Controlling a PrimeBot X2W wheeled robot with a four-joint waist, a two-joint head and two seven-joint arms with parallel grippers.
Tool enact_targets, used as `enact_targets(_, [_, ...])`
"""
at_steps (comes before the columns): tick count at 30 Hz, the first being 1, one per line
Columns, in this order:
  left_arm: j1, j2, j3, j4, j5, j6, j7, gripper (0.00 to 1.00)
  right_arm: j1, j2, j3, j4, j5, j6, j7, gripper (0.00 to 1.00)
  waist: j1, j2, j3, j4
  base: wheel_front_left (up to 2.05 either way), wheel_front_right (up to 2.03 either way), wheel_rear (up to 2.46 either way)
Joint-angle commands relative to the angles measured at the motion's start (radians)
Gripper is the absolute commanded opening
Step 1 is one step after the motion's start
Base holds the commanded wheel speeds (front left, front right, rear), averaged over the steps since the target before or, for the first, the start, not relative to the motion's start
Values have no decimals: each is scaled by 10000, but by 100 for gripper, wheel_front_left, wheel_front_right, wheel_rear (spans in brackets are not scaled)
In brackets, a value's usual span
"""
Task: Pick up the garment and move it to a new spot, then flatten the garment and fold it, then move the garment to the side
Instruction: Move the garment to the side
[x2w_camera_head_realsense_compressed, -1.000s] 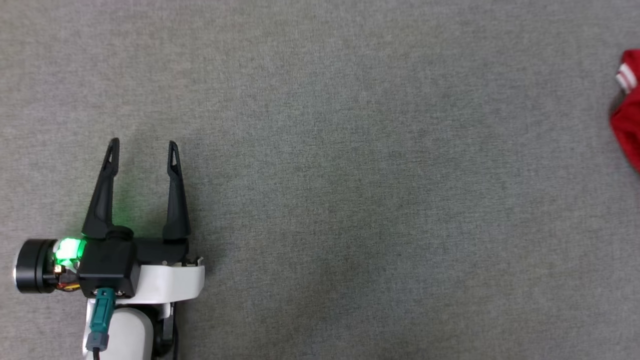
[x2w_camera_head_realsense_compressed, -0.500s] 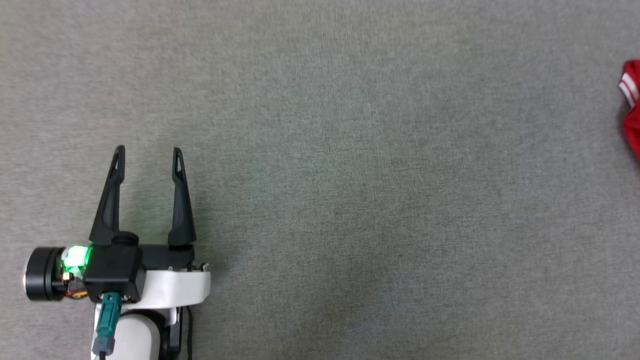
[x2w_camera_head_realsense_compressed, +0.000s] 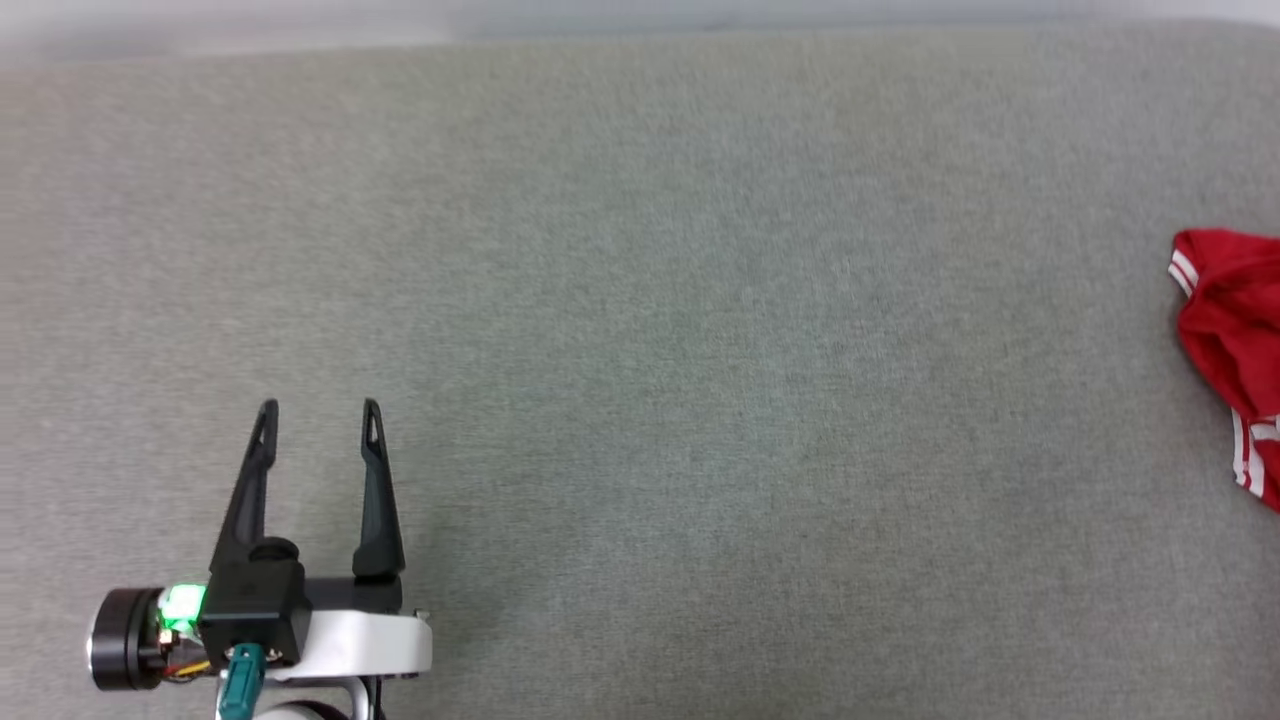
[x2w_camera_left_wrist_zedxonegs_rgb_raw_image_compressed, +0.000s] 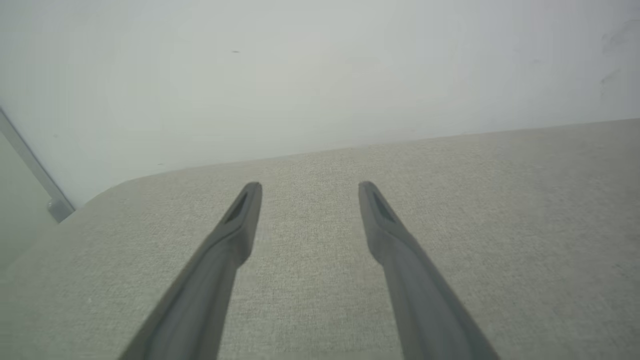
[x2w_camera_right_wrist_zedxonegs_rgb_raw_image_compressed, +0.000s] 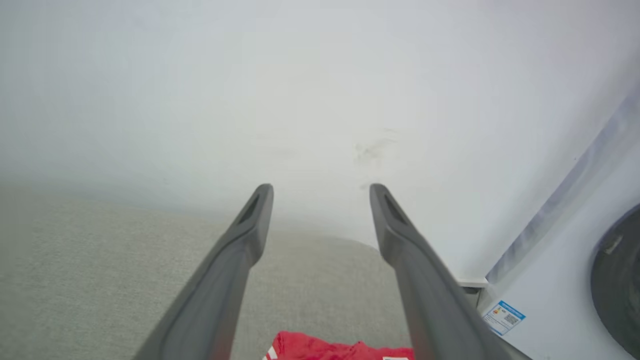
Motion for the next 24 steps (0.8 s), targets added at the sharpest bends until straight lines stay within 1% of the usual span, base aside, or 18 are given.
enact_targets(1, [195,-12,-12,95,-18,-51,-45,100,500,534,-79,-723,-297,-16,-273,100,1,0,-459,250,0,0,0])
enact_targets(2, [250,-19,-24,139,-23,-73,-45,100,686,838,-100,-1054,-420,-16,-399,100,1,0,-556,305,0,0,0])
enact_targets(3, [250,-19,-24,139,-23,-73,-45,100,686,838,-100,-1054,-420,-16,-399,100,1,0,-556,305,0,0,0])
enact_targets(6, [352,-32,-8,276,-27,-77,-45,100,1283,1633,71,-1814,-776,-16,-808,100,1,0,-852,450,0,0,0])
enact_targets(8, [420,-51,-16,393,-44,-110,-45,100,1689,2100,163,-2038,-1036,-18,-1114,100,1,0,-1040,546,0,0,0])
enact_targets(11, [502,-82,-12,531,-70,-165,-45,100,2322,2848,427,-2181,-1321,-13,-1429,100,1,0,-1341,670,0,0,0])
enact_targets(16, [721,-145,-65,750,-77,-235,-45,100,3437,3790,700,-2103,-1567,-13,-1689,100,1,0,-1791,818,0,0,0])
enact_targets(20, [891,-187,-90,829,-70,-252,-45,100,4119,4183,773,-1829,-1638,-15,-1892,100,1,0,-2079,888,0,0,0])
enact_targets(24, [1036,-195,-131,913,-46,-322,-45,100,4664,4361,847,-1574,-1615,-15,-2070,100,1,0,-2286,971,0,0,0])
